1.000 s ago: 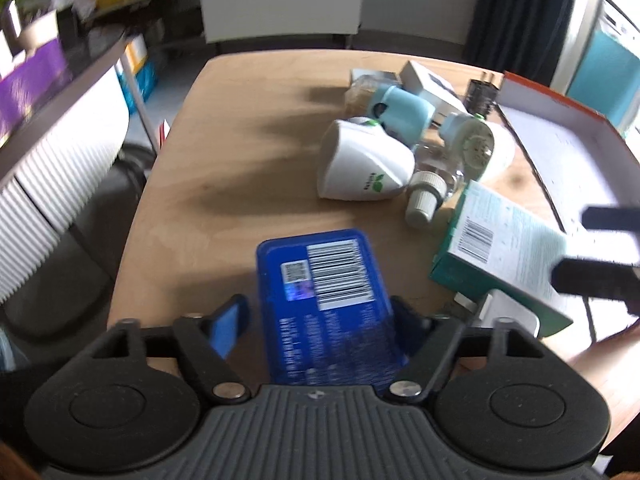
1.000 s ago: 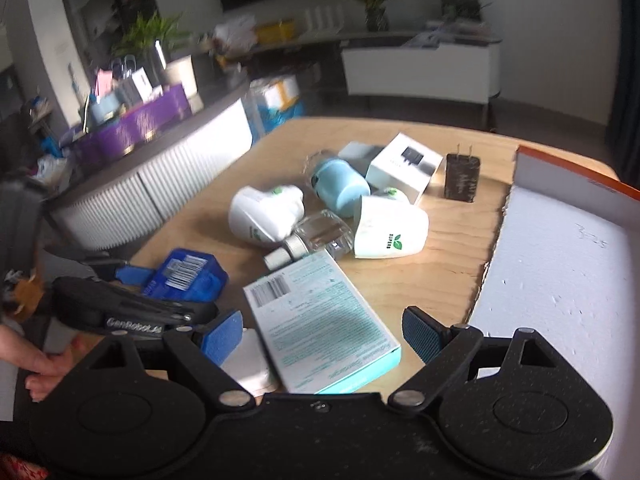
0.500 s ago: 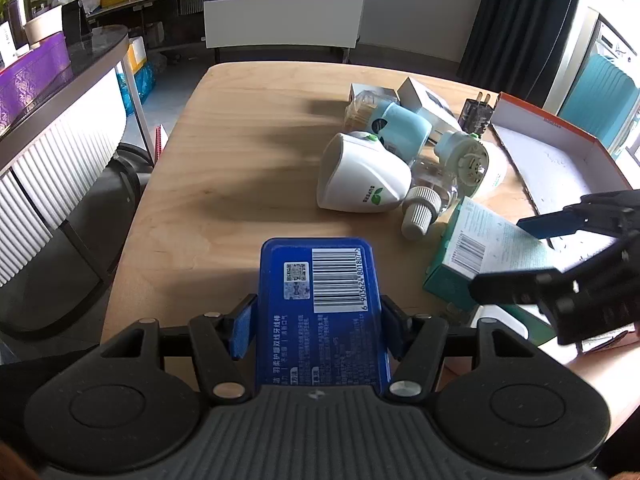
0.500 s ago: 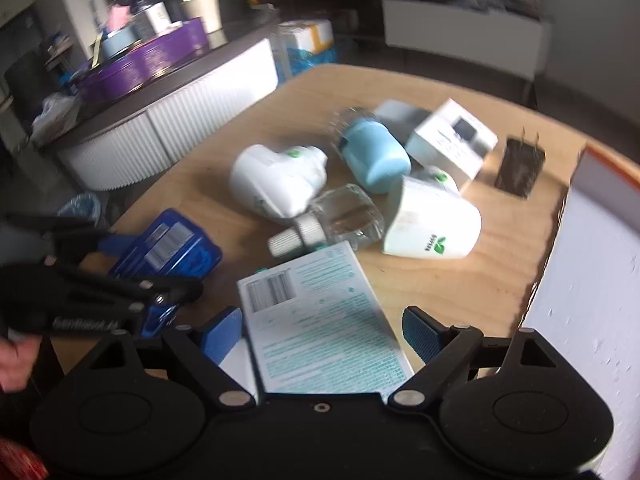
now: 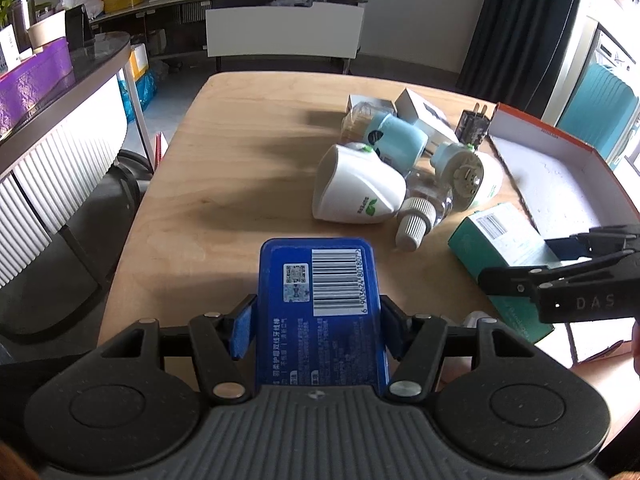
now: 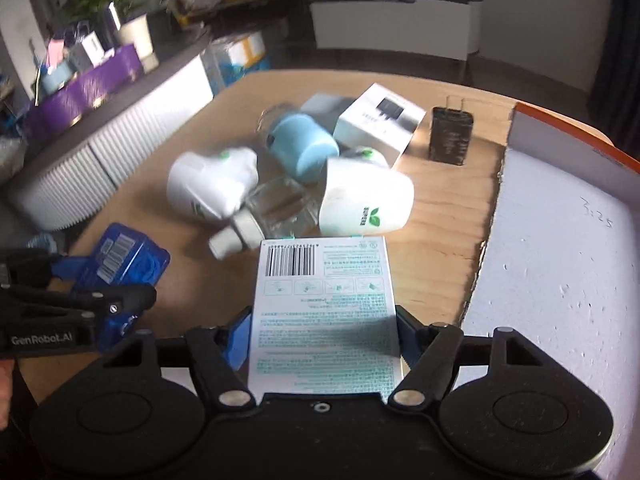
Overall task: Organize rigid objects
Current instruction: 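Close the left tool on the blue tin while the right tool grips the white-teal box, then carry the blue tin with the left tool while the right tool carries the box to the tray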
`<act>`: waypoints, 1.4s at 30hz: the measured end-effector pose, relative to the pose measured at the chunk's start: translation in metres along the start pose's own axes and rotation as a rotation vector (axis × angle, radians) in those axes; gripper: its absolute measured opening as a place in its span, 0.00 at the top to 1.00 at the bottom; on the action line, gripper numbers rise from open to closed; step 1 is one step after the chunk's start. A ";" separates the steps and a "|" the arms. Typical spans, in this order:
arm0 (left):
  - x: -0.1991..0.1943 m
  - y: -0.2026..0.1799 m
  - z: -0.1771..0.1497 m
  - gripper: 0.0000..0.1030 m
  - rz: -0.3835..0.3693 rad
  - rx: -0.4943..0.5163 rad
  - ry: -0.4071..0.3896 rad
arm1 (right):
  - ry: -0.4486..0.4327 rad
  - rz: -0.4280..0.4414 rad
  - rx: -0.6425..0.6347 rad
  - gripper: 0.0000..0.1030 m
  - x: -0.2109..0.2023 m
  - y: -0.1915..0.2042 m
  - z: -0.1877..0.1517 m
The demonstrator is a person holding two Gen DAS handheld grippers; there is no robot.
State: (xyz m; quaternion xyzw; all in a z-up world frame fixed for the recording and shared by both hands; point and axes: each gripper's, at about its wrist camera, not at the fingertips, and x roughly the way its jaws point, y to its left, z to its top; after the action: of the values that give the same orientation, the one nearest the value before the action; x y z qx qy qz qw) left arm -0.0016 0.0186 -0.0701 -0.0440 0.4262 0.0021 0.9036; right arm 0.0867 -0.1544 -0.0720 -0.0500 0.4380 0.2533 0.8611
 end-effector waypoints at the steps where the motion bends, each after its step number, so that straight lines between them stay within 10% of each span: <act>1: -0.001 0.000 0.000 0.39 -0.002 -0.001 -0.004 | -0.013 -0.005 0.005 0.18 -0.003 0.001 -0.001; 42: -0.010 -0.160 0.091 0.40 -0.217 0.219 -0.147 | -0.332 -0.245 0.297 0.18 -0.133 -0.114 -0.022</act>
State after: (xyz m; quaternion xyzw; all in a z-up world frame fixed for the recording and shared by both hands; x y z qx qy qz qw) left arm 0.0680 -0.1329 0.0077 0.0095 0.3492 -0.1387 0.9267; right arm 0.0606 -0.3124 0.0022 0.0667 0.3136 0.0844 0.9434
